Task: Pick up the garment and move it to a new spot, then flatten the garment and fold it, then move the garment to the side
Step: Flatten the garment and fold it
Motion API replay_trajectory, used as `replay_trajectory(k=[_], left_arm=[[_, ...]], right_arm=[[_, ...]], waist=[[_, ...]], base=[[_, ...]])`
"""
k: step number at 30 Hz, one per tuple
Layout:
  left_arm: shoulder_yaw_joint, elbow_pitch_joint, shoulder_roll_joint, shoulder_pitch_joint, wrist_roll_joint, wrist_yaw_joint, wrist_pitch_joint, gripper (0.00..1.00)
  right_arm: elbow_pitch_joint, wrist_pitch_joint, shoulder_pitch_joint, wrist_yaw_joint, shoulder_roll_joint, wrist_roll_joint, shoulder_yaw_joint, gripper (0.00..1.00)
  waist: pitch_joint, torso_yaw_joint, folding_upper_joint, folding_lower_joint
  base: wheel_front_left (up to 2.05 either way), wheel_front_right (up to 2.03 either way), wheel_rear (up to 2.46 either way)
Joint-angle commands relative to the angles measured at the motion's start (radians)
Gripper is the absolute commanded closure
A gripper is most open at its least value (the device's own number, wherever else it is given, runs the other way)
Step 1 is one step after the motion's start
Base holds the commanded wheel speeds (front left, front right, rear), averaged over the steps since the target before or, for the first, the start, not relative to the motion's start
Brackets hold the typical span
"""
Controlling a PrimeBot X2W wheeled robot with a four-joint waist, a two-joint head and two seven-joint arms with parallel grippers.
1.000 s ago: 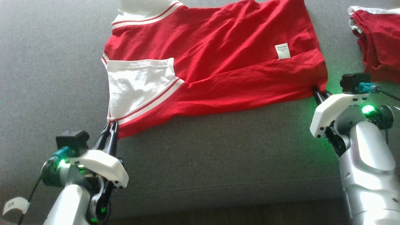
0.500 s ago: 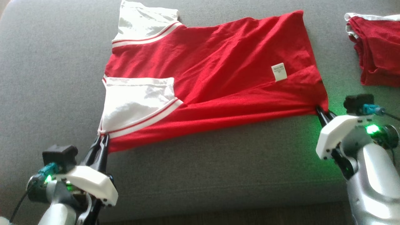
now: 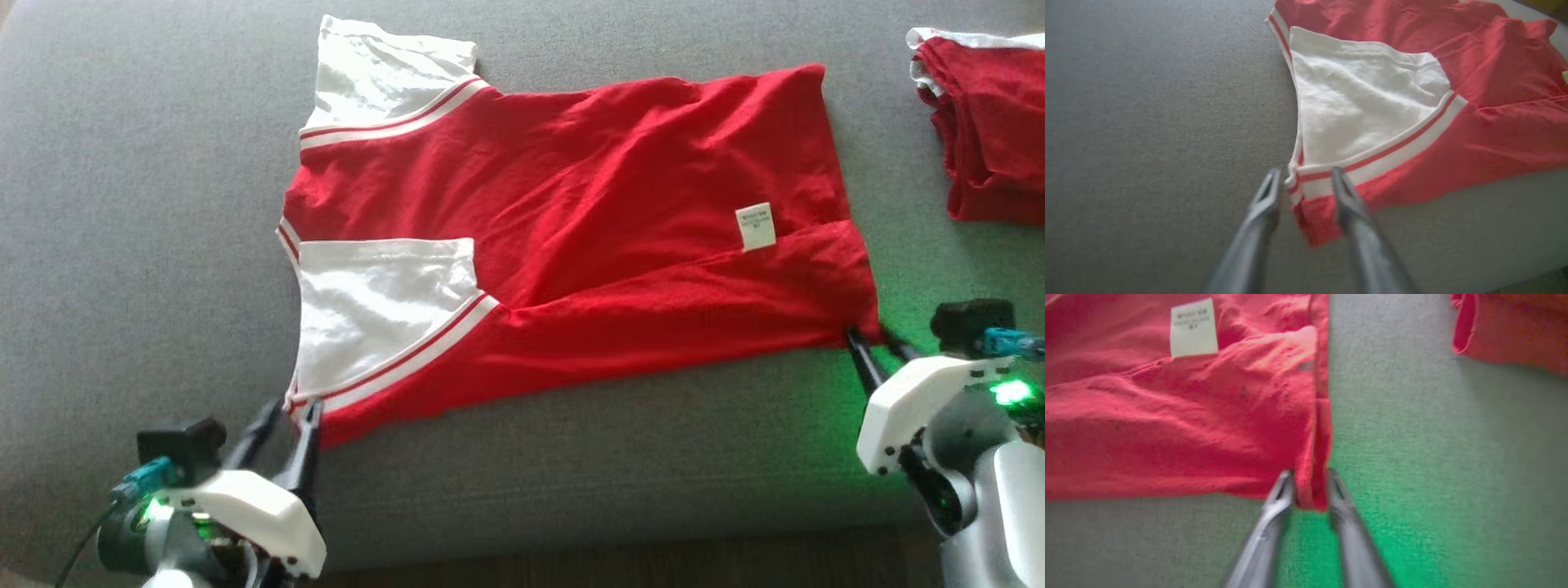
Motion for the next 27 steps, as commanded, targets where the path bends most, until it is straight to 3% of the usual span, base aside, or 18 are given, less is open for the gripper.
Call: replay_trajectory(k=[1, 8, 13, 21, 27], left_arm=[[0.040, -0.020, 0.013, -0.033, -0.005, 0.011, -0.003, 0.00], [0.066, -0.048, 0.020, -0.121, -0.034, -0.010, -0.007, 0.00], [0.075, -0.054, 0.044, -0.331, -0.027, -0.043, 0.017, 0.00], [0.065, 0.161, 0.112, -0.751, -0.013, -0.130, 0.132, 0.00], [0.040, 0.335, 0.155, -0.953, -0.010, -0.184, 0.219, 0.00]], right_arm=[[-0.055, -0.007, 0.008, -0.001, -0.008, 0.003, 0.006, 0.00], [-0.177, -0.122, 0.003, -0.001, 0.010, -0.034, -0.002, 0.00], [-0.208, -0.223, -0.025, -0.001, 0.041, -0.063, 0.018, 0.00], [-0.159, -0.266, -0.093, -0.001, 0.061, -0.085, 0.074, 0.00], [-0.136, -0.280, -0.126, -0.001, 0.066, -0.086, 0.094, 0.00]], waist=[[0.000, 0.000, -0.0001, 0.0000], [0.016, -0.010, -0.0001, 0.0000], [0.051, -0.021, -0.0001, 0.0000], [0.120, -0.071, -0.0001, 0.0000], [0.160, -0.110, -0.0001, 0.0000]], base=[[0.00, 0.00, 0.00], [0.00, 0.00, 0.00], [0.00, 0.00, 0.00], [0.00, 0.00, 0.00], [0.00, 0.00, 0.00]])
